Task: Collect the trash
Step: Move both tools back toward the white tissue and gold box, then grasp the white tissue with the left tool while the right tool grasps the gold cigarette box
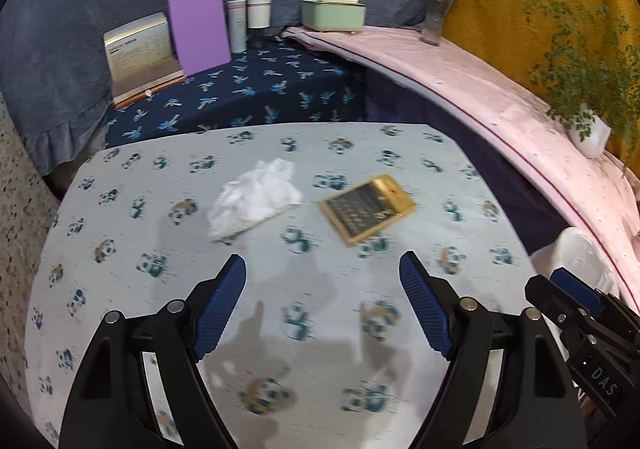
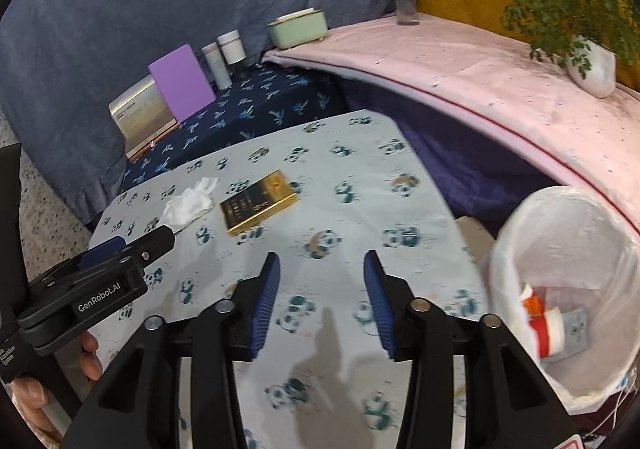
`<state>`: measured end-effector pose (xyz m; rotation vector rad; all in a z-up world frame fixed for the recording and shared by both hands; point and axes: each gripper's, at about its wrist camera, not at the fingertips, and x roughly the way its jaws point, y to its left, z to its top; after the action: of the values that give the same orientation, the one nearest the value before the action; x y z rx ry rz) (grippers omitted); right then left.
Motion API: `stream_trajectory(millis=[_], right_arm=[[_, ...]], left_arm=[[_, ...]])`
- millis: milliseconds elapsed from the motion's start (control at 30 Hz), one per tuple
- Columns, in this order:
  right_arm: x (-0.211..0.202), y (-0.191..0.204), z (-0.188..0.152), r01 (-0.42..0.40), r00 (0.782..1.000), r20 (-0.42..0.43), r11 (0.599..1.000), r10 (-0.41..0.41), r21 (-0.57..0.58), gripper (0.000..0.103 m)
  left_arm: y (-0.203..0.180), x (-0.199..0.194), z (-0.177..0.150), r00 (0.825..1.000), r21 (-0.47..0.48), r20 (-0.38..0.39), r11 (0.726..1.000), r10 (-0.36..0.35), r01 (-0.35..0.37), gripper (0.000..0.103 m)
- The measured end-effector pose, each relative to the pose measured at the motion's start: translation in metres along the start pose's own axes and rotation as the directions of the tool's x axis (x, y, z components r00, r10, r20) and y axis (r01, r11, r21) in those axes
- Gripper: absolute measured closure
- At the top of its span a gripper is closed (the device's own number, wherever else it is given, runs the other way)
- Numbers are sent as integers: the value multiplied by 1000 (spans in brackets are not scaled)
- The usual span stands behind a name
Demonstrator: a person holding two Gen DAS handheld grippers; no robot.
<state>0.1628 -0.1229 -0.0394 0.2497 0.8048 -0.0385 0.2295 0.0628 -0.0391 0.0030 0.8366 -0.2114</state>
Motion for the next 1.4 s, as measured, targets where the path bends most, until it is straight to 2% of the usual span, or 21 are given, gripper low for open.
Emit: stream_trajectory(millis=[233,367,500,600,733,800,867,967,1067,1233,1400], right_arm=[[52,46,7,-43,997,-61,998,40,-46,57],[81,55,14,-57,994,-91,998,54,-38,57],[106,58,21,-65,991,-116,998,63,-14,57],[123,58,25,-70,988,-136,997,71,8,57],[141,60,33,-74,986,-148,997,77,26,54],[147,62,36,-80,985,-148,996,83,29,48],[150,63,39,-89,985,-144,995,93,35,45],[158,67,44,-92,985,-144,995,97,39,44],[164,68,46,-94,984,-149,995,100,42,44],[175,74,47,-90,982,-160,995,96,46,44],[187,87,54,-66,986,-152,997,72,42,38]], left_arm=[[40,36,15,999,35,-23,999,26,-25,28],[51,62,26,999,64,-42,998,26,-23,28],[60,88,36,998,65,-62,998,10,-6,28],[65,105,42,995,42,-93,998,-34,38,29],[69,125,45,988,6,-137,997,-77,78,45],[68,129,46,986,5,-145,996,-83,84,53],[67,132,46,982,7,-161,995,-99,101,73],[65,132,44,977,2,-177,992,-121,123,87],[64,130,40,970,-14,-193,989,-149,149,91],[64,123,33,969,-56,-193,988,-154,146,92],[68,120,32,980,-76,-178,994,-90,77,93]])
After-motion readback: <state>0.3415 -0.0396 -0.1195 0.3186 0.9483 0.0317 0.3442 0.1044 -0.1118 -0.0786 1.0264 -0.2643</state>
